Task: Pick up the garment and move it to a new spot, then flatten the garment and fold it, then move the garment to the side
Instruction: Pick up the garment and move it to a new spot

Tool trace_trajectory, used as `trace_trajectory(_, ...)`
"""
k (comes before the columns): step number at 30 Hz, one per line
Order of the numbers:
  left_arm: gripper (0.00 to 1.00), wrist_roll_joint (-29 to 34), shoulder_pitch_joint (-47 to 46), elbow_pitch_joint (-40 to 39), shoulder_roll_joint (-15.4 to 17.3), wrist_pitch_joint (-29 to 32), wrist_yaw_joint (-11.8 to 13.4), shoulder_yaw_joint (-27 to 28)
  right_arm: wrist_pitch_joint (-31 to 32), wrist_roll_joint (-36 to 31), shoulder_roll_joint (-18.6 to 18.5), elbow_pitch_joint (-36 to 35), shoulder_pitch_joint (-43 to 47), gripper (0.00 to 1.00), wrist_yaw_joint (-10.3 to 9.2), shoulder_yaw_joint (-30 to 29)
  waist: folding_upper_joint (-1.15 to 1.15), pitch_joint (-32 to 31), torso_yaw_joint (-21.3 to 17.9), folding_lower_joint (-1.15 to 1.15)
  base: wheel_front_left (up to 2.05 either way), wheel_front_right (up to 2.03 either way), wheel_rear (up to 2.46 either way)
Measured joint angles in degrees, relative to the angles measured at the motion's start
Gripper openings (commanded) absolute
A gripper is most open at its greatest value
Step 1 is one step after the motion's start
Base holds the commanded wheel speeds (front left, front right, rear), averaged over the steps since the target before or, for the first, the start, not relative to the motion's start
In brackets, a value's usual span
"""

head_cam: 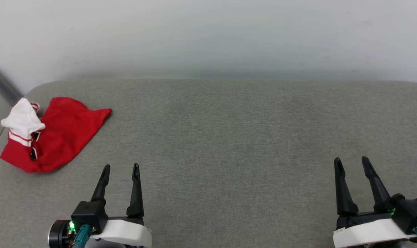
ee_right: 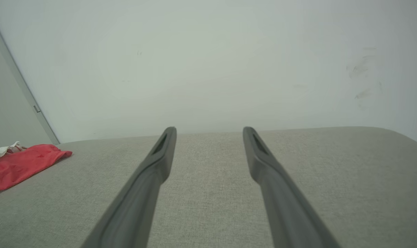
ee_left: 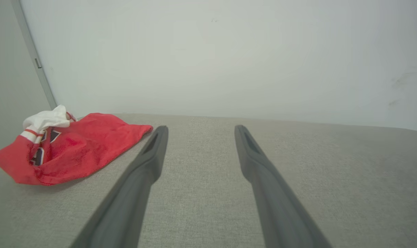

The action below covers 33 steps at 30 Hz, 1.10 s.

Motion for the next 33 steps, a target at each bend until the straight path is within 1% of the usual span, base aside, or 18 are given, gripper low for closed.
trace_trajectory(8, 1.00, -0.42, -0.21, 0.00, 0.01, -0.01, 0.74, 0.94, 0.00, -1.18, 0.01, -0.32, 0.02, 1.00, 0.00, 0.24, 0.00, 0.60, 5.18, 0.00, 0.00, 0.00, 0.00)
trace_trajectory(27, 1.00, -1.11, -1.01, 0.38, 0.00, -0.08, 1.42, 2.99, 0.00, -4.04, 0.01, -1.19, -0.33, 1.00, -0.01, 0.32, 0.00, 2.11, 20.42, 0.00, 0.00, 0.00, 0.00)
trace_trajectory(33, 1.00, -1.19, -1.14, 0.58, 0.01, -0.08, 1.35, 3.79, -0.01, -4.08, 0.01, -1.18, -0.91, 1.00, 0.00, 0.44, 0.00, 2.52, 23.60, 0.00, 0.00, 0.00, 0.00)
